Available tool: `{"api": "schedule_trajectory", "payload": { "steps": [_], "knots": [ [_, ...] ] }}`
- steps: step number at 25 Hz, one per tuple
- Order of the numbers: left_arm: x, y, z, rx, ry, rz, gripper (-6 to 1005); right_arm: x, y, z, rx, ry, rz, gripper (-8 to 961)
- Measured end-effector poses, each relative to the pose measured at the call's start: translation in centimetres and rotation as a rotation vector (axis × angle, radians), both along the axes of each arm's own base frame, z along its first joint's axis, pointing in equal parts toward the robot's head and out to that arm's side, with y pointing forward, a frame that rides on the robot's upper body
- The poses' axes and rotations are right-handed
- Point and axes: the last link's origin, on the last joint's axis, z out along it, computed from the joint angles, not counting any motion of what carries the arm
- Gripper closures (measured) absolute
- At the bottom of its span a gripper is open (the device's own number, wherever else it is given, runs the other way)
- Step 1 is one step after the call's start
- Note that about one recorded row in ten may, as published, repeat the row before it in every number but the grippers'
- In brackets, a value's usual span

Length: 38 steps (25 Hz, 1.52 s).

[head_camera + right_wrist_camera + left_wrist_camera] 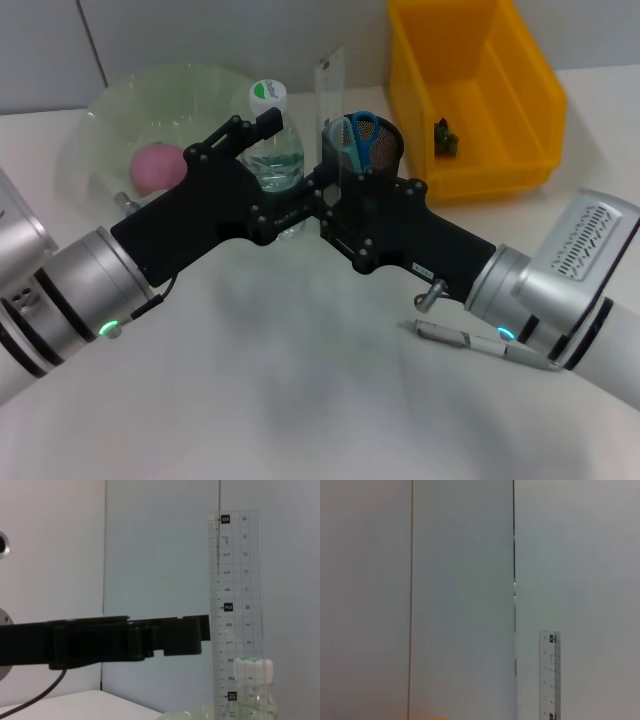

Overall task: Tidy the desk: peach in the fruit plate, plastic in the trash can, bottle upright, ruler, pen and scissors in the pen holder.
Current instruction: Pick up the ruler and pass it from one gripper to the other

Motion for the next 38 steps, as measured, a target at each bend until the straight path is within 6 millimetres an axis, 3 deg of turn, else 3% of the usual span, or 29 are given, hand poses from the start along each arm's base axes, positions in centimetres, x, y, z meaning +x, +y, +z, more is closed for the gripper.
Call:
{"api": "schedule_trajectory", "payload": {
  "steps": [8, 20, 31, 38],
  "knots": [
    [0.7, 0.3, -0.6, 0.022, -0.009, 0.018, 219, -1.0, -0.2, -1.1, -0.013, -0.005, -0.001, 560],
    [0.6, 0.0, -0.7, 0.036, -0.015, 0.023, 251, -0.7, -0.9, -1.4, -0.023, 0.008, -0.019, 561],
    [0.4, -0.2, -0.8, 0.039, -0.008, 0.022, 510, -0.7, -1.1, -1.5, -0.029, 0.007, -0.018, 560],
    [0.4, -0.2, -0.9, 0.037, -0.007, 0.02, 750, -0.8, -1.1, -1.6, -0.024, 0.0, -0.008, 561]
  ]
}}
